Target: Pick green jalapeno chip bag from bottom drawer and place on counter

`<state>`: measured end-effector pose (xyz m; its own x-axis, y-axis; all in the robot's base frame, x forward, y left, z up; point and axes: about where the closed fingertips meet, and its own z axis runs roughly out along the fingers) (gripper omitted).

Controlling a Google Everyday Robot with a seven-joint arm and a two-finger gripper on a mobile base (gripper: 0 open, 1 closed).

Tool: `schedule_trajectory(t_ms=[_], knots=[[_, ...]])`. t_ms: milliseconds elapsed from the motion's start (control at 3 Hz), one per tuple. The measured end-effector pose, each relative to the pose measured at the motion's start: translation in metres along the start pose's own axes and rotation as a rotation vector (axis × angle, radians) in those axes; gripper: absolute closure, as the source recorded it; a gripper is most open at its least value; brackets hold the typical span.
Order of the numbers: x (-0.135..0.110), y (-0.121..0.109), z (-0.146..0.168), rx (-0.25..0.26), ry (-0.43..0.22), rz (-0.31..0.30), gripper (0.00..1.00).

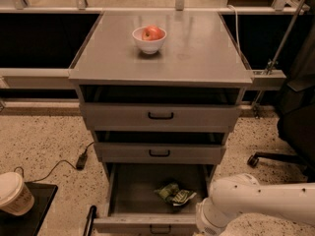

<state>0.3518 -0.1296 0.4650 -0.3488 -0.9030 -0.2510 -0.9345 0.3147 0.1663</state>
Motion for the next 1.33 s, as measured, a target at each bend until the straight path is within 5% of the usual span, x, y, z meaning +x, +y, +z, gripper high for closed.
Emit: schedule_trajectory(t_ms=[333,667,1000,1333], knots=[[0.024,-0.047,0.017,0.118,-0.160,0.177,0.00],[0.015,-0.102,0.025,0.203,-0.403,0.288,0.00],[-0.009,-0.128,0.015,0.187,-0.648,0.315,0.00],[-0.001,-0.135,0.009,0.191,-0.728,0.297,0.00]])
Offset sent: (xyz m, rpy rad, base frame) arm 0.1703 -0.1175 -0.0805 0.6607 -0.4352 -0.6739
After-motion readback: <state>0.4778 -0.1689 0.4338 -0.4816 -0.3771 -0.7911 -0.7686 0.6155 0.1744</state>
